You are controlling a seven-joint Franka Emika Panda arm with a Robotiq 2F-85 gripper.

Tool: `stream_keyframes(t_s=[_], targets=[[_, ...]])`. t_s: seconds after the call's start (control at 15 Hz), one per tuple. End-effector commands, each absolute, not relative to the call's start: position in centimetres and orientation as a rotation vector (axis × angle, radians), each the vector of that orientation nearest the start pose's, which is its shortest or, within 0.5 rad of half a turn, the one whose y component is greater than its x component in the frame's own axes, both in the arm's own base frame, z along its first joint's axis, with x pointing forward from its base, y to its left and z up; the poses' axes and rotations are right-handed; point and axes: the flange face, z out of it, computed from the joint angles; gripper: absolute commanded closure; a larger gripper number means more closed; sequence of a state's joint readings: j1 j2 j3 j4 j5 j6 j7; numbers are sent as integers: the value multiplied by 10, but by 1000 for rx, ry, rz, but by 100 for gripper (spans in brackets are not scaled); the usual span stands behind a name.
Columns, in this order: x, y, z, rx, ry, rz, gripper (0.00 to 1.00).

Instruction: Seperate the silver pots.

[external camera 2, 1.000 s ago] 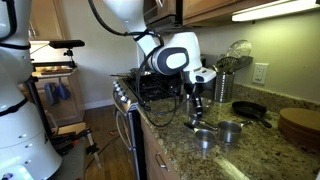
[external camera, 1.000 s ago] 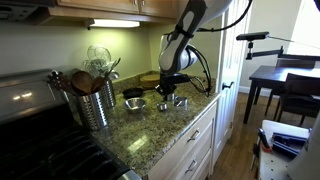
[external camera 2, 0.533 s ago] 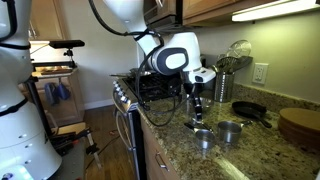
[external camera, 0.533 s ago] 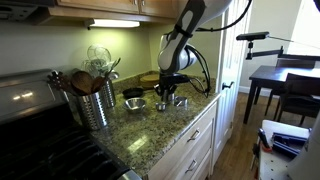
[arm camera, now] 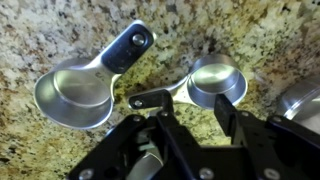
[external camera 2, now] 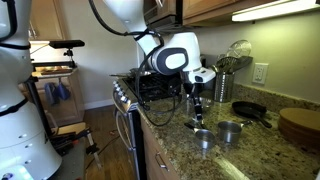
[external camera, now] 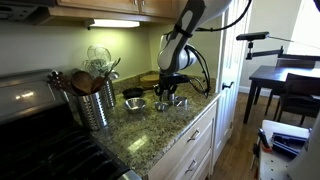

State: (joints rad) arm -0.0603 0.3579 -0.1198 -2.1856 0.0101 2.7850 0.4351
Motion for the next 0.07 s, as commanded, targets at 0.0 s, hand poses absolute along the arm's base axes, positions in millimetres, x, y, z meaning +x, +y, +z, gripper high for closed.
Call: stream_keyframes(t_s=[0.0], targets=[[574, -105, 248, -2977, 939, -387, 52]])
